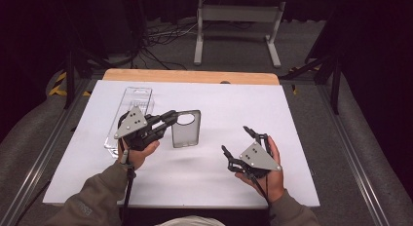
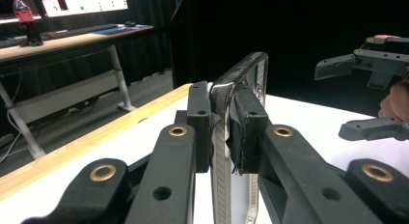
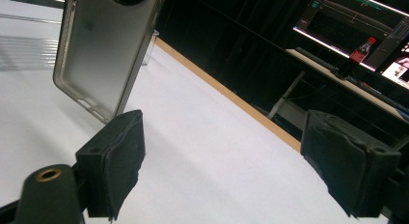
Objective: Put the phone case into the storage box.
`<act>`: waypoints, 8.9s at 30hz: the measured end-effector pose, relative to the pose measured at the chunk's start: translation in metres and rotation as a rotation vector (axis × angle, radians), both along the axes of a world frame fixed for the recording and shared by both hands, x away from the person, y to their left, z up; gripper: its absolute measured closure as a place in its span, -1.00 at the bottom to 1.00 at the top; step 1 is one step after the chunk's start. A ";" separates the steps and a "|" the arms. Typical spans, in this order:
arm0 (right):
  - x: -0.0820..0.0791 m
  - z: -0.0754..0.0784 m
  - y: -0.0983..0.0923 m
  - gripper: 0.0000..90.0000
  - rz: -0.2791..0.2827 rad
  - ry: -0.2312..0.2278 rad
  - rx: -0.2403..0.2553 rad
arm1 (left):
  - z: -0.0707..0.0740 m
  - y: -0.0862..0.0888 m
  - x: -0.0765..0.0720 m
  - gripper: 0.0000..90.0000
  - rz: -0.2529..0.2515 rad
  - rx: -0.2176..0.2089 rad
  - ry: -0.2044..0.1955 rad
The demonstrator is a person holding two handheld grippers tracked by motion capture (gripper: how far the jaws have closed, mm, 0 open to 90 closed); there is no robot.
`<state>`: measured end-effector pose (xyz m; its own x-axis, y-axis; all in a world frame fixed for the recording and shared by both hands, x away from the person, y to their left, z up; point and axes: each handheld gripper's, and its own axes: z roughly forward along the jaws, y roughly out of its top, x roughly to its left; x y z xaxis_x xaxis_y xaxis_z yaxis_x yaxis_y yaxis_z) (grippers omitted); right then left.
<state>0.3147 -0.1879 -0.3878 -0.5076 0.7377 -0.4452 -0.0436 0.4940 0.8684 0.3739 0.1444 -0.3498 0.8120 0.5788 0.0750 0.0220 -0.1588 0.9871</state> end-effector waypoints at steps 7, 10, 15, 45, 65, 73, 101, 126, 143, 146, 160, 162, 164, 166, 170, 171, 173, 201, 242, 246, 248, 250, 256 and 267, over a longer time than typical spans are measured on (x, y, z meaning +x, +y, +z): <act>-0.003 -0.006 -0.006 -0.65 -0.003 0.008 -0.007 | 0.001 0.002 0.000 0.78 0.002 0.000 -0.003; -0.003 -0.008 -0.007 -0.65 -0.004 0.011 -0.009 | 0.002 0.003 0.000 0.78 0.007 -0.004 -0.005; -0.005 -0.011 -0.011 -0.65 -0.002 0.021 -0.010 | 0.003 0.005 0.000 0.78 0.011 -0.003 -0.010; -0.019 -0.034 -0.026 -0.64 0.006 0.062 -0.010 | 0.008 0.020 0.005 0.78 0.046 -0.010 -0.024; -0.021 -0.035 -0.031 -0.65 -0.006 0.085 0.006 | 0.015 0.038 0.004 0.78 0.072 -0.032 -0.048; -0.019 -0.036 -0.030 -0.65 -0.002 0.089 0.008 | 0.020 0.047 0.004 0.78 0.085 -0.042 -0.061; -0.018 -0.036 -0.030 -0.63 -0.004 0.083 0.012 | 0.029 0.083 0.008 0.79 0.140 -0.051 -0.089; -0.017 -0.037 -0.030 -0.63 -0.005 0.083 0.001 | 0.030 0.113 0.016 0.79 0.217 -0.061 -0.090; -0.017 -0.036 -0.030 -0.64 -0.010 0.081 0.001 | 0.030 0.128 0.021 0.79 0.263 -0.056 -0.098; -0.017 -0.036 -0.030 -0.64 -0.004 0.078 0.002 | 0.029 0.130 0.023 0.79 0.274 -0.057 -0.098; -0.017 -0.035 -0.031 -0.64 -0.006 0.076 0.006 | 0.022 0.137 0.030 0.79 0.316 -0.044 -0.084; -0.017 -0.036 -0.031 -0.64 -0.001 0.076 0.005 | 0.021 0.138 0.032 0.79 0.320 -0.042 -0.083; -0.017 -0.036 -0.031 -0.64 0.000 0.075 0.005 | 0.020 0.138 0.035 0.79 0.328 -0.037 -0.081; -0.017 -0.036 -0.031 -0.64 -0.002 0.075 0.008 | 0.019 0.139 0.037 0.79 0.334 -0.033 -0.077; -0.017 -0.036 -0.031 -0.64 -0.004 0.075 0.007 | 0.017 0.140 0.042 0.79 0.343 -0.036 -0.073; -0.017 -0.036 -0.031 -0.64 -0.002 0.075 0.006 | 0.017 0.140 0.044 0.79 0.346 -0.029 -0.074; -0.017 -0.036 -0.031 -0.64 -0.003 0.077 0.006 | 0.015 0.140 0.047 0.79 0.350 -0.022 -0.067; -0.013 -0.039 -0.030 -0.64 -0.003 0.088 0.004 | 0.013 0.140 0.104 0.79 0.390 0.047 -0.011; -0.005 -0.049 -0.026 -0.64 -0.010 0.129 -0.030 | -0.031 0.129 0.172 0.71 0.413 0.119 0.033; -0.005 -0.049 -0.026 -0.64 -0.010 0.130 -0.028 | -0.031 0.130 0.175 0.67 0.440 0.159 0.025; -0.006 -0.049 -0.026 -0.64 -0.009 0.130 -0.031 | -0.031 0.130 0.177 0.62 0.462 0.171 0.021; -0.006 -0.049 -0.026 -0.64 -0.010 0.130 -0.031 | -0.030 0.129 0.180 0.57 0.477 0.188 0.018; -0.006 -0.049 -0.026 -0.64 -0.004 0.129 -0.035 | -0.030 0.126 0.182 0.47 0.504 0.201 0.017; -0.007 -0.050 -0.024 -0.63 0.003 0.134 -0.046 | -0.028 0.127 0.180 0.02 0.525 0.178 0.009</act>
